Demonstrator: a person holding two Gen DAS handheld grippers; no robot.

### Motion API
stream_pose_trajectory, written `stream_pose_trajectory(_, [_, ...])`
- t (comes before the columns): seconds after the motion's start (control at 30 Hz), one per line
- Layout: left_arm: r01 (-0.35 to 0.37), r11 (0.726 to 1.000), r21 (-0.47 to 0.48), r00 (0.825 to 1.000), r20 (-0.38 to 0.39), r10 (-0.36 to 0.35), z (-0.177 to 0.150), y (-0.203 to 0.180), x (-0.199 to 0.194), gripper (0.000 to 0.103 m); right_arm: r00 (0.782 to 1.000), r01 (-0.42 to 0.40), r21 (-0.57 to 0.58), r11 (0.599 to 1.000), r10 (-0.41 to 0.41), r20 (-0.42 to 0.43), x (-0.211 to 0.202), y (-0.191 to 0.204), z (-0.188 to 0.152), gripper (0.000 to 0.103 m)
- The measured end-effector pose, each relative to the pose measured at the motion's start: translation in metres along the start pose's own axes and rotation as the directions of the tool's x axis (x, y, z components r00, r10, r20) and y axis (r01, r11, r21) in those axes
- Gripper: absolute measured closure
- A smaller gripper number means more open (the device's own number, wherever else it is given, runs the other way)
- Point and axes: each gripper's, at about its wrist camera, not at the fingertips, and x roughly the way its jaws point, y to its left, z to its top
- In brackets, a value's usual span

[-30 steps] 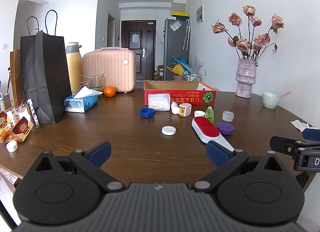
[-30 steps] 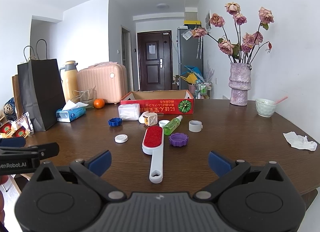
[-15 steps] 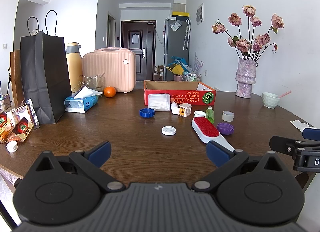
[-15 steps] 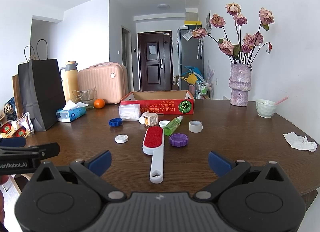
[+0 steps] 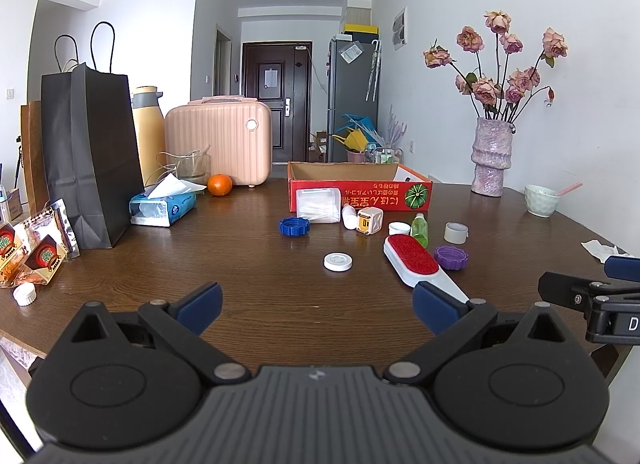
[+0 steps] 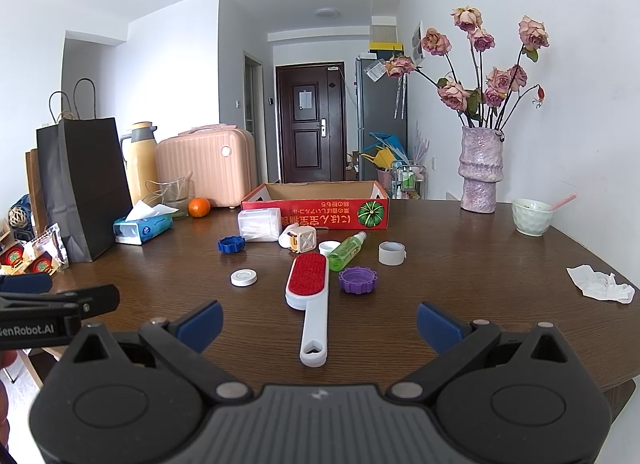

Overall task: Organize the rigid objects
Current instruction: 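Close the right gripper around the red lint brush while the left tool moves toward the blue cap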

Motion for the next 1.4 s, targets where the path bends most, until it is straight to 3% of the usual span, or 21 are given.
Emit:
stream_pose_trajectory(0.57, [-0.003,1.000,-0.005,1.000,-0.011,0.003,0.001,0.003,0.004,0.000,1.000,-0.007,-0.014,1.000,0.007,-0.005,0.004,0.005,0.001,0.000])
stream_pose_trajectory(1.4, [-0.028,1.000,-0.012,0.996,-0.089,0.027,0.013,0.007,0.077,0.000,0.997,-0.011,0.011,1.000,0.012,-0.074,0.072,-0.008,0.013,0.000])
